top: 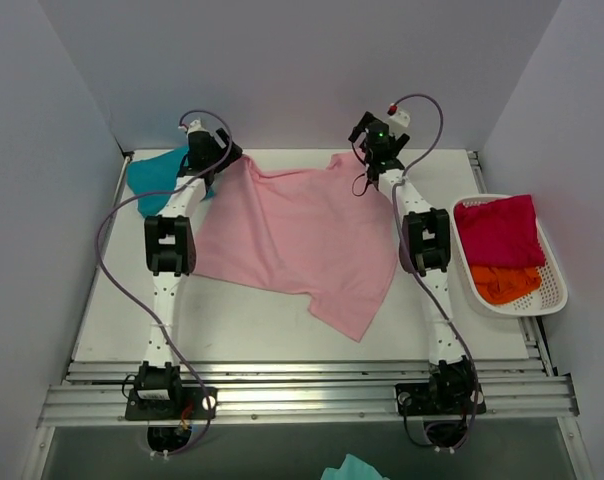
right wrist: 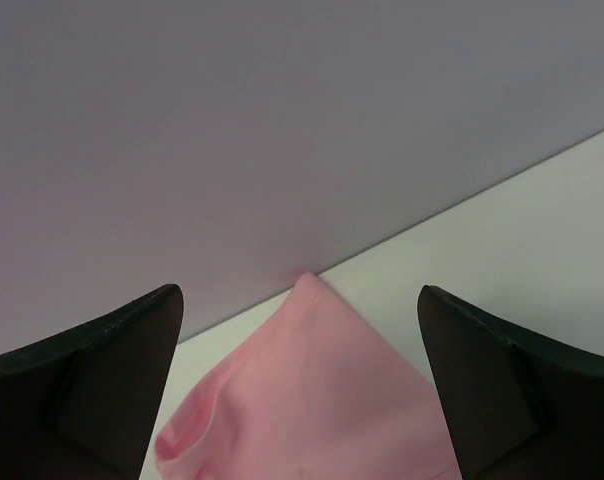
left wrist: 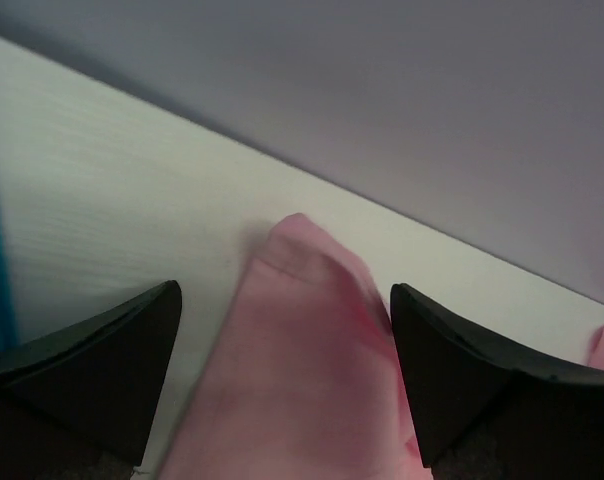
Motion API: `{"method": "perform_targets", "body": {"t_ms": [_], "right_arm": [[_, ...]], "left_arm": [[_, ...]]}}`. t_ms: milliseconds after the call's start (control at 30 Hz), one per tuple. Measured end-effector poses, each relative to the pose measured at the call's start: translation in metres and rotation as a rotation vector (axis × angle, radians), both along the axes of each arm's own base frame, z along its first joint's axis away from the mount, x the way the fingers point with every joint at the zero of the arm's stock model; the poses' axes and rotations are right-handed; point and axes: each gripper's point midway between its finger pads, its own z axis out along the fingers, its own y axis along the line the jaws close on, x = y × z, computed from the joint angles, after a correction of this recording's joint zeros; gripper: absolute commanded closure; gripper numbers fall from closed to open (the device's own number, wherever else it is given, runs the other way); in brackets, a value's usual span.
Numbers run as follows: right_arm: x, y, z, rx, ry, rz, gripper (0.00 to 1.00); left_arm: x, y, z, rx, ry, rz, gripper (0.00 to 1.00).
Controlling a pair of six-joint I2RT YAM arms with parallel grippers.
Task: Fold and stack the t-shirts
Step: Flatten the tshirt out
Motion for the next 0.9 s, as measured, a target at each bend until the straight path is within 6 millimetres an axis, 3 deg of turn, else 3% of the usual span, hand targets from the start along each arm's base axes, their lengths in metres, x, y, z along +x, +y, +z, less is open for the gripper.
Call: {"method": "perform_targets", "body": {"t_ms": [67, 167, 267, 333, 400, 500, 567, 667, 733, 800, 900], "right_arm": [[0.002, -0.009, 0.006, -0.008, -0.037, -0.026, 0.0], [-0.006, -0.016, 0.001, -0.033, -0.036, -0.051, 0.0], [-0.03, -0.02, -0.005, -0.072, 0.004, -0.069, 0.0], [-0.051, -0.021, 0.001, -0.091, 0.025, -0.082, 0.0], [-0.072, -0.018, 0.02, -0.091, 0.018, -0.087, 0.0], [-0.106, -0.016, 0.061, -0.062, -0.036, -0.092, 0.0], [-0.128, -0.011, 0.088, -0.026, -0.084, -0.087, 0.03], [-0.144, -0.005, 0.104, 0.04, -0.13, -0.076, 0.06], [-0.149, -0.004, 0.092, 0.069, -0.111, -0.072, 0.06], [-0.159, -0.005, 0.064, 0.076, -0.049, -0.072, 0.06], [-0.179, -0.007, 0.02, 0.07, 0.057, -0.085, 0.05]], "left_arm": [[-0.005, 0.016, -0.012, 0.003, 0.035, 0.047, 0.06], [-0.017, 0.039, -0.008, 0.016, 0.047, 0.122, 0.06], [-0.043, 0.059, 0.01, 0.044, 0.059, 0.19, 0.06], [-0.056, 0.068, 0.037, 0.061, 0.032, 0.223, 0.06], [-0.069, 0.073, 0.076, 0.074, -0.013, 0.241, 0.06], [-0.093, 0.073, 0.153, 0.097, -0.127, 0.261, 0.06], [-0.115, 0.068, 0.193, 0.109, -0.197, 0.269, 0.06], [-0.147, 0.052, 0.226, 0.12, -0.253, 0.255, 0.06], [-0.161, 0.04, 0.224, 0.132, -0.243, 0.242, 0.06], [-0.169, 0.031, 0.204, 0.148, -0.195, 0.232, 0.06], [-0.189, 0.031, 0.14, 0.184, -0.043, 0.24, 0.06]]}}
